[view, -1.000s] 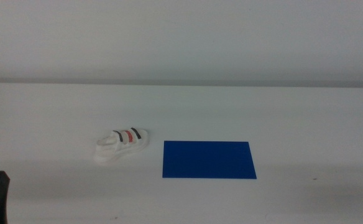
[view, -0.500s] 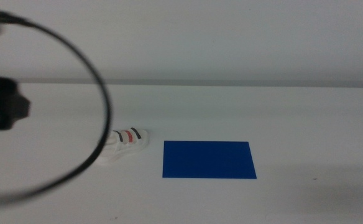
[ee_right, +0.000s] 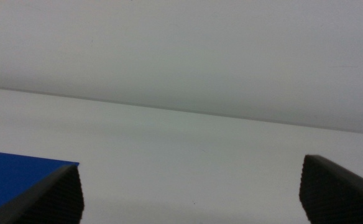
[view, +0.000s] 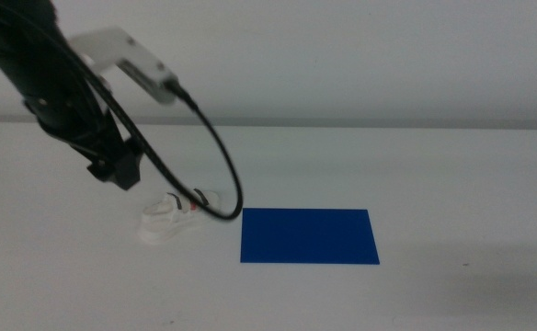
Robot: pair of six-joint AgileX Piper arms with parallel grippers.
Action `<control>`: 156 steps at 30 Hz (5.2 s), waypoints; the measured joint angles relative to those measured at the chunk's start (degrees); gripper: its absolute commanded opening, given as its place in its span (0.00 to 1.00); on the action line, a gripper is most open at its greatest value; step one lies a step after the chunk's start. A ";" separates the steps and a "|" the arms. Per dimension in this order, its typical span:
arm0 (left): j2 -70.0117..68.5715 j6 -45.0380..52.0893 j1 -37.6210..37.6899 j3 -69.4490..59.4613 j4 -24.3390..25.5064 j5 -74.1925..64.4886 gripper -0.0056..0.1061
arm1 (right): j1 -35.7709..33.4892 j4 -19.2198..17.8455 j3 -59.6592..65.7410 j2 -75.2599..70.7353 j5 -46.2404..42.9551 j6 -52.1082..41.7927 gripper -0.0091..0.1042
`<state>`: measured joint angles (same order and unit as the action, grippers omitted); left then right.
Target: Use one arm to grab the shoe from the table and place it on the mat.
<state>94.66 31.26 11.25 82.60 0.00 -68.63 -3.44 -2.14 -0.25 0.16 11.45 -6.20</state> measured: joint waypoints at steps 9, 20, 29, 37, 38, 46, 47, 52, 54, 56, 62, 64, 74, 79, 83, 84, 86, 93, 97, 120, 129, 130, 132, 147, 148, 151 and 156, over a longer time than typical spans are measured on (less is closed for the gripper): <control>9.65 12.15 1.66 0.12 0.00 9.67 0.89 | 0.00 0.00 0.00 0.00 0.00 0.00 0.90; 22.24 12.36 2.06 8.70 -1.20 5.08 0.89 | 0.00 0.00 0.00 0.00 0.00 0.00 0.90; 25.31 12.11 2.06 8.86 -3.54 3.94 0.89 | 0.00 0.00 0.00 0.00 0.00 0.00 0.90; 26.31 11.17 3.01 8.95 -4.32 4.14 0.89 | 0.00 0.00 0.00 0.00 0.00 0.00 0.90; 26.31 11.17 3.26 8.95 -4.43 4.39 0.89 | 0.00 0.00 0.00 0.00 0.00 0.00 0.90; 28.01 10.81 3.60 8.95 -5.25 5.13 0.83 | 0.00 0.00 0.00 0.00 0.00 0.00 0.90; 28.27 10.81 3.60 8.95 -5.50 5.13 0.82 | 0.00 0.00 0.00 0.00 0.00 0.00 0.90; 29.06 10.81 3.71 8.95 -6.05 5.56 0.69 | 0.00 0.00 0.00 0.00 0.00 0.00 0.90; 29.36 10.81 3.71 8.98 -6.33 5.56 0.59 | 0.00 0.00 0.00 0.00 0.00 0.00 0.90; 29.50 10.81 3.71 8.98 -6.37 5.68 0.47 | 0.00 0.00 0.00 0.00 0.00 0.00 0.90; 28.52 10.57 3.82 9.19 -6.91 3.19 0.06 | 0.00 0.00 0.00 0.00 0.00 0.00 0.90; 26.29 8.60 4.27 9.19 -6.79 2.04 0.03 | 0.00 0.00 0.00 0.00 0.00 0.00 0.90; 21.22 -6.08 17.42 15.06 -0.63 -1.02 0.04 | 0.00 0.00 0.00 0.00 0.00 0.00 0.90; 28.74 -8.29 25.28 24.06 -0.73 -1.02 0.04 | 0.00 0.00 0.00 0.00 0.00 0.00 0.90; 34.08 -9.10 30.71 30.23 -1.15 -0.91 0.05 | 0.00 0.00 0.00 0.00 0.00 0.00 0.90; 34.90 -9.24 31.39 30.95 -1.15 -0.91 0.05 | 0.00 0.00 0.00 0.00 0.00 0.00 0.90; 36.48 -9.32 32.18 32.05 -1.52 -0.91 0.05 | 0.00 0.00 0.00 0.00 0.00 0.00 0.90; 37.15 -10.56 31.40 32.63 -1.99 -0.91 0.05 | 0.00 0.00 0.00 0.00 0.00 0.00 0.90; 37.15 -13.51 31.14 32.69 -0.46 -0.91 0.05 | 0.00 0.00 0.00 0.00 0.00 0.00 0.90; 37.15 -92.77 31.14 32.78 3.17 -0.91 0.05 | 0.00 0.00 0.00 0.00 0.00 0.00 0.90; 37.15 -138.55 31.14 32.78 3.78 -0.91 0.05 | 0.00 0.00 0.00 0.00 0.00 0.00 0.90; 37.15 -142.72 31.14 32.78 3.78 -0.91 0.05 | 0.00 0.00 0.00 0.00 0.00 0.00 0.90; 37.15 -148.65 31.14 32.78 3.78 -0.91 0.04 | 0.00 0.00 0.00 0.00 0.00 0.00 0.90; 38.69 -152.79 30.08 32.78 0.34 -0.91 0.04 | 0.00 0.00 0.00 0.00 0.00 0.00 0.90; 39.02 -152.90 29.96 32.78 0.00 -0.91 0.04 | 0.00 0.00 0.00 0.00 0.00 0.00 0.90; 39.56 -152.90 29.96 32.78 0.00 -0.91 0.04 | 0.00 0.00 0.00 0.00 0.00 0.00 0.90; 40.18 -152.90 29.62 32.78 -0.33 -0.91 0.04 | 0.00 0.00 0.00 0.00 0.00 0.00 0.90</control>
<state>134.83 -121.65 40.86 115.38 -0.33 -69.54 -3.44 -2.14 -0.25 0.16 11.45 -6.20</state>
